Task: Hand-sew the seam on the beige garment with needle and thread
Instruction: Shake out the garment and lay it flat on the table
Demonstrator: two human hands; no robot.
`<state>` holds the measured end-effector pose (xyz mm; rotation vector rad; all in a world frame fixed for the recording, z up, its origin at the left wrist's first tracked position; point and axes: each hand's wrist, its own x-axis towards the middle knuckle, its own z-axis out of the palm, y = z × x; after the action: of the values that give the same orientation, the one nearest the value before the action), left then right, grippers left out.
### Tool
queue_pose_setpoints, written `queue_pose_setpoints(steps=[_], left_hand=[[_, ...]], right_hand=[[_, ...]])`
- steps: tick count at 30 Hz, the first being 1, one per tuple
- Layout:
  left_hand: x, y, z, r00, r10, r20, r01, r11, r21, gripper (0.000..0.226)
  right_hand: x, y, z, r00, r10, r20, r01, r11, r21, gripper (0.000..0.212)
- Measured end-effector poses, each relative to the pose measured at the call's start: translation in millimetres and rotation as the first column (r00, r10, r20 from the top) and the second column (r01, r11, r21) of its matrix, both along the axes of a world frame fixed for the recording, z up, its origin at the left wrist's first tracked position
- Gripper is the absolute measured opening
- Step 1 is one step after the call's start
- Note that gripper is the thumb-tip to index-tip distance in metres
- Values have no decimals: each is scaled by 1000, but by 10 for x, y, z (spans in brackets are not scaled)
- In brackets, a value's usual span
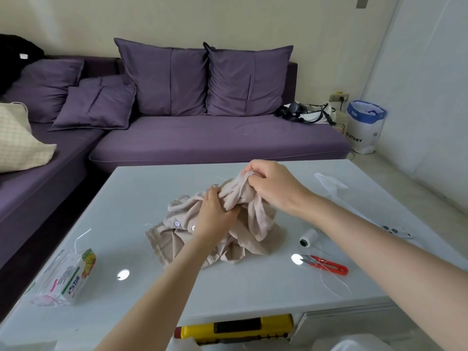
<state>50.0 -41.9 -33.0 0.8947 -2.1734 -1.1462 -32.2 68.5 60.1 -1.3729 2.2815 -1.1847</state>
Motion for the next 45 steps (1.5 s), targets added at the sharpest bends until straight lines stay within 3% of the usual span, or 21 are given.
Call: queue_pose_setpoints(steps=[5, 9, 11, 14, 17, 19, 21, 23, 25, 28, 32, 35, 38, 40, 43, 45], left_hand=[[136, -144, 38, 981, 84, 177, -55, 985, -163, 16], [265, -424, 120, 972, 94, 218, -34, 965, -261, 10], [313, -566, 224, 949, 138, 285, -37, 943, -331, 18], [358, -715, 405, 901, 234, 366, -18, 862, -506, 15], [294, -857, 497, 919, 198, 341, -35, 902, -431, 17], [226, -925, 554, 956, 130, 264, -58, 963, -264, 21], [192, -948, 666, 982, 161, 103, -138, 971, -195, 23], [197, -940, 829, 968, 228, -106, -248, 932, -263, 26], [208, -896, 1001, 938, 158, -308, -258, 912, -318, 29], [229, -752, 1140, 907, 3, -421, -225, 849, -479, 40], [223, -536, 764, 985, 29, -169, -108, 871, -479, 35], [232, -502, 160, 990, 48, 131, 16, 893, -449, 22], [306, -365, -313, 884, -56, 464, 265, 878, -400, 16], [360, -223, -565, 767, -171, 618, 418, 864, -280, 17], [386, -22, -673, 685, -232, 691, 422, 899, -117, 25], [369, 51, -637, 747, -135, 651, 325, 929, -179, 34]], right_hand=[[-90, 116, 91, 998, -43, -37, 42, 998, -44, 13], [-193, 140, 166, 992, -115, -53, 112, 992, -66, 10], [-276, 107, 169, 981, -174, -88, 170, 984, -57, 9], [-458, 41, 96, 921, -282, -269, 301, 953, 31, 12], [-595, -18, -11, 836, -309, -453, 450, 858, 246, 12], [-645, -63, -48, 825, -323, -464, 490, 818, 302, 5], [-707, -134, -20, 846, -381, -372, 481, 846, 228, 4], [-779, -218, 57, 862, -432, -264, 454, 891, 23, 10], [-809, -277, 173, 857, -457, -239, 413, 886, -212, 18], [-766, -297, 281, 859, -436, -270, 317, 865, -388, 29], [-751, -233, 53, 890, -375, -261, 287, 903, -319, 32], [-828, -106, -374, 898, -349, -266, 316, 935, -160, 32], [-895, 87, -842, 938, -310, -158, 323, 944, 68, 36], [-926, 229, -1090, 948, -298, -112, 317, 907, 276, 43], [-937, 398, -1242, 958, -260, -121, 284, 809, 515, 56], [-901, 437, -1251, 952, -204, -228, 301, 758, 579, 56]])
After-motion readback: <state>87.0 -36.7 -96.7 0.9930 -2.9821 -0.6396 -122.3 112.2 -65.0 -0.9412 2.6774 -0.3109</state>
